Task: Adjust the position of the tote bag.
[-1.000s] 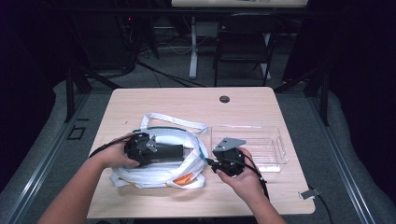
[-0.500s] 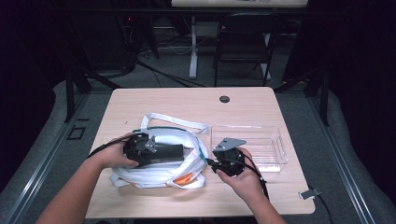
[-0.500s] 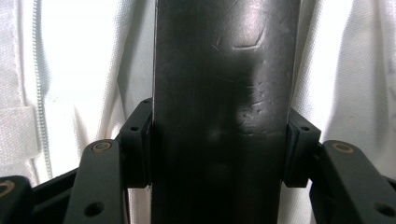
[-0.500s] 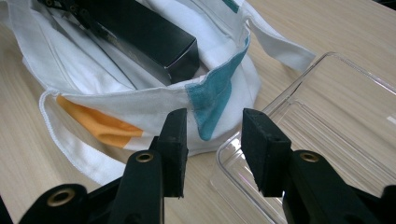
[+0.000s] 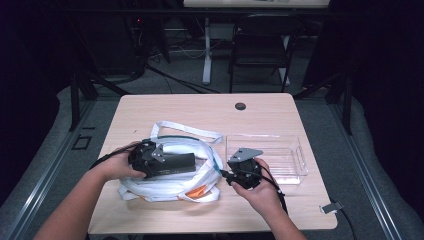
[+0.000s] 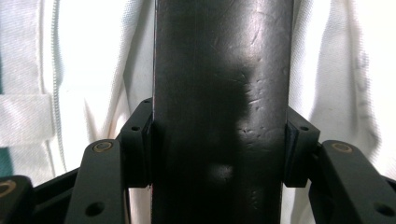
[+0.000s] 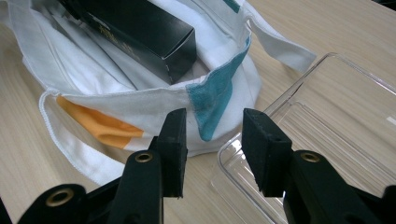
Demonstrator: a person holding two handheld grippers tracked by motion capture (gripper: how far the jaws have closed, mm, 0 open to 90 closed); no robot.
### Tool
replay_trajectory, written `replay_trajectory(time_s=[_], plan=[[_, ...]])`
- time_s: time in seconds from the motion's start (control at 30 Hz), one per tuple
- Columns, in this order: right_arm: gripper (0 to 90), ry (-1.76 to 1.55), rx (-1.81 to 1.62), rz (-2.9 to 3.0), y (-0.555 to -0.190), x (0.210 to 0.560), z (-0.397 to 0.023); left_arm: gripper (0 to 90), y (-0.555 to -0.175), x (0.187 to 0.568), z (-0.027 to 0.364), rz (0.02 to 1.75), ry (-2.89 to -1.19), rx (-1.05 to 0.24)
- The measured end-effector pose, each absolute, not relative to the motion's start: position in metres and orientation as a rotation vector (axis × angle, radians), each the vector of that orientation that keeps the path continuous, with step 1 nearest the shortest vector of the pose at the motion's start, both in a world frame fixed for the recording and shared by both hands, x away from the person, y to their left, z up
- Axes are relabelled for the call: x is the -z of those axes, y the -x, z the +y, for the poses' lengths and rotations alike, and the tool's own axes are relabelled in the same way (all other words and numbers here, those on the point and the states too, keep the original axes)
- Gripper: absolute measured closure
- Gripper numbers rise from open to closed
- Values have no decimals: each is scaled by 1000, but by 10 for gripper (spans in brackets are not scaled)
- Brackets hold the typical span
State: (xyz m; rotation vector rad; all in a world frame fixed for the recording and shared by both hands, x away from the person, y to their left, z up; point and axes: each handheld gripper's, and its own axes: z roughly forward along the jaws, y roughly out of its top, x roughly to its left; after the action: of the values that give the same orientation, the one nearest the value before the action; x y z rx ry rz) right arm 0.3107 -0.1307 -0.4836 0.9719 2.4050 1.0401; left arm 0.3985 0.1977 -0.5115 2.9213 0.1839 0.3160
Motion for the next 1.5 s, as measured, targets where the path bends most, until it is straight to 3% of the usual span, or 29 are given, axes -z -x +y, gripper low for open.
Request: replay_trajectory(time_s=[0.9, 1.5], plan=[[461, -869, -1086, 2420, -311, 478, -123, 430, -387, 473, 206, 222, -2880, -324], [396, -674, -873, 2533, -326, 464, -125, 429, -387, 457, 198, 221, -2871, -316]])
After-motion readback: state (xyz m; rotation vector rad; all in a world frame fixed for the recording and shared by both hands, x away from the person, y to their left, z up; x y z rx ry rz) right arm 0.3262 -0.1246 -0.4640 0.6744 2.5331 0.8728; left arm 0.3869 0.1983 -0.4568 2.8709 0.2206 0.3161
